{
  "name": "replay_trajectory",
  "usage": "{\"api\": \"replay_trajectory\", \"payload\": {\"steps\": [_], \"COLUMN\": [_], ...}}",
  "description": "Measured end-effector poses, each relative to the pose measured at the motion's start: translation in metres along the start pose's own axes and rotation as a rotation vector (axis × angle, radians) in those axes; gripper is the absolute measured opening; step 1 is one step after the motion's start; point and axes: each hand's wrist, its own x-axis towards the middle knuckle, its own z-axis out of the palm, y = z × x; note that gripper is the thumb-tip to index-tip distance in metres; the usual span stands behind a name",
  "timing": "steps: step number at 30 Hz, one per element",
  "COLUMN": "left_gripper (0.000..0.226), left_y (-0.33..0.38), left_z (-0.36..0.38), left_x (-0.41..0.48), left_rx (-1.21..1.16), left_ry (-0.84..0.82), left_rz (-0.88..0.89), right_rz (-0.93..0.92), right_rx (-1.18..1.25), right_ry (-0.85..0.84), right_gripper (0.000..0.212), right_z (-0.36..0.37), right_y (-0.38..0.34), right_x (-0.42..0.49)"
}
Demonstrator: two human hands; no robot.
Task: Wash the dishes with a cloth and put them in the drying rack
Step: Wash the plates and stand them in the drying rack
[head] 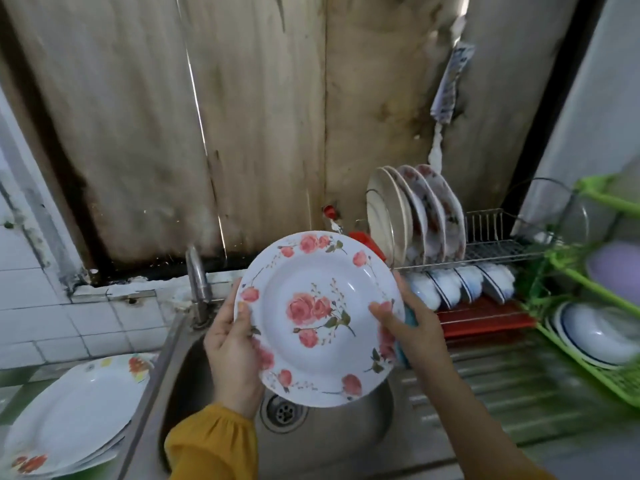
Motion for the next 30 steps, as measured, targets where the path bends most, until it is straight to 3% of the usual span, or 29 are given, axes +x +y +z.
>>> {"api": "replay_trajectory", "payload": {"steps": [4,10,14,18,24,30], "left_gripper": [0.033,0.027,0.024,0.046,0.045,0.056], "left_y": [-0.024,-0.061,-0.089,-0.094,-0.076,-0.076], "left_z": [0.047,0.122,0.154,0.185,0.244,0.284], "left_x": [-0.008,-0.016,-0.019,-0.013,0.006,0.037], "left_rx": [0.037,0.187,0.412,0.814,1.006,1.322], "left_ry": [-0.115,-0.376,-0.579,-0.685,-0.779,-0.783], "left_rz": [-0.046,-0.034,-0.016,0.347,0.906,1.104], "right_rz": [-0.179,-0.407,-0.527,-0.609,-0.717,-0.818], "right_rx": [-0.076,-0.104,-0.383,-0.627,-0.801,-0.937], "right_ry": [0.133,0.352,0.518,0.623,0.709,0.805], "right_gripper": [0.075,0.072,0.076,0.081,0.077,0.076], "right_z": [-0.046,-0.112,-0.144,-0.163,-0.173,-0.164], "right_y": [-0.015,-0.039,-0.063,-0.078,-0.092,-0.116], "right_x": [-0.008,-0.018,-0.025,-0.032,-0.021,0.014]}}
